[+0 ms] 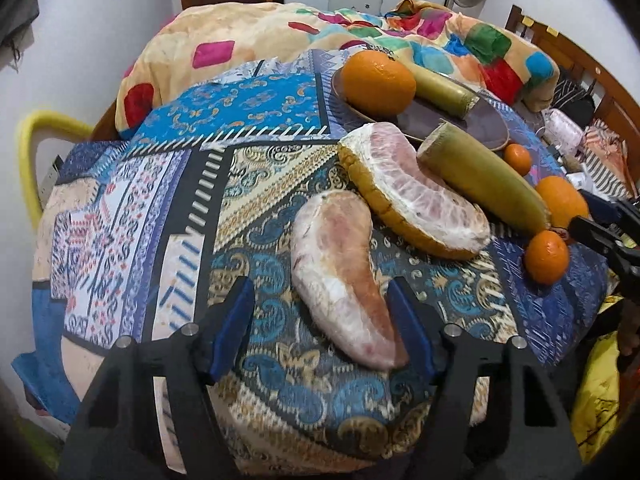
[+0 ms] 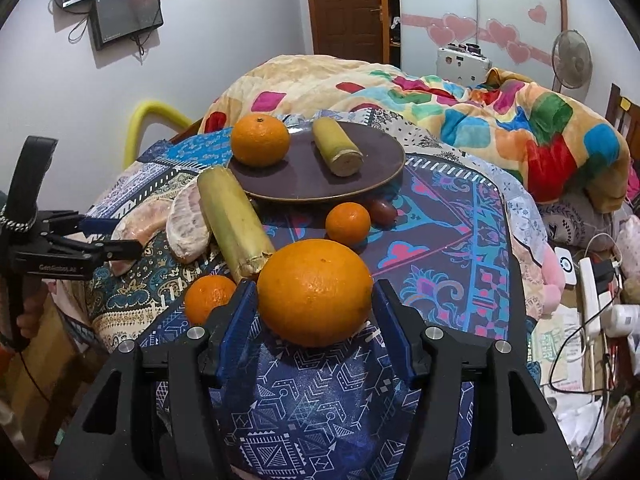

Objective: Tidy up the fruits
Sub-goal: 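Grasp the big orange with the right tool while the left tool grasps a pomelo segment, then lift the big orange and pomelo segment and carry both toward the plate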

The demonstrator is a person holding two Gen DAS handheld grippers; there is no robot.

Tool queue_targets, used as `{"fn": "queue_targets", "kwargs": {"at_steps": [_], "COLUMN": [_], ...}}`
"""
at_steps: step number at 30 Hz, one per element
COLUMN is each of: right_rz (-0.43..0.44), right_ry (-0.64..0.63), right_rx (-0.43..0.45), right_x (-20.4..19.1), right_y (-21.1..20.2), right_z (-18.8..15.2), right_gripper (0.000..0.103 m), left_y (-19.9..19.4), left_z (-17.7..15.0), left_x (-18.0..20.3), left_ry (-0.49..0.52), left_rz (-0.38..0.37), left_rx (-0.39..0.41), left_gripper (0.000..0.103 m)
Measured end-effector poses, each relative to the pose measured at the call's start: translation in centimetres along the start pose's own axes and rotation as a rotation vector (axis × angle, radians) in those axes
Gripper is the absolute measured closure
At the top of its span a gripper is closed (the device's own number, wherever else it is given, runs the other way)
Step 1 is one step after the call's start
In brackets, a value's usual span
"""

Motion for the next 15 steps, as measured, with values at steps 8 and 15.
{"fn": "queue_targets", "kwargs": {"at_steps": [8, 15], "right_rz": [-0.014, -0.008], "right_ry": [-0.019, -0.016], "right_rx": [-0.021, -0.024], "right_x": [-0.1, 0.1], "right_y": [0.4, 1.0], "right_z": [-0.2, 0.1], "right_gripper": [0.042, 0.041], "left_y": [0.7, 0.3], "left_z": [1.5, 1.5], "left_x": [0.9, 0.7], "left_ry": [0.039, 0.050], "left_rz": [-0.001, -0.002], "left_rx": [0.032, 0.054], "left_gripper": [0.061, 0.063]}}
Point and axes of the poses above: each gripper's, at about its wrist camera, not at the fingertips, and y roughly the way its jaws point, x to its right, z to its top, the point moved 10 cm from there along y, roughly the way its jaws point, and after that the axes turned 5 degrees about -y, right-handed, at the moved point
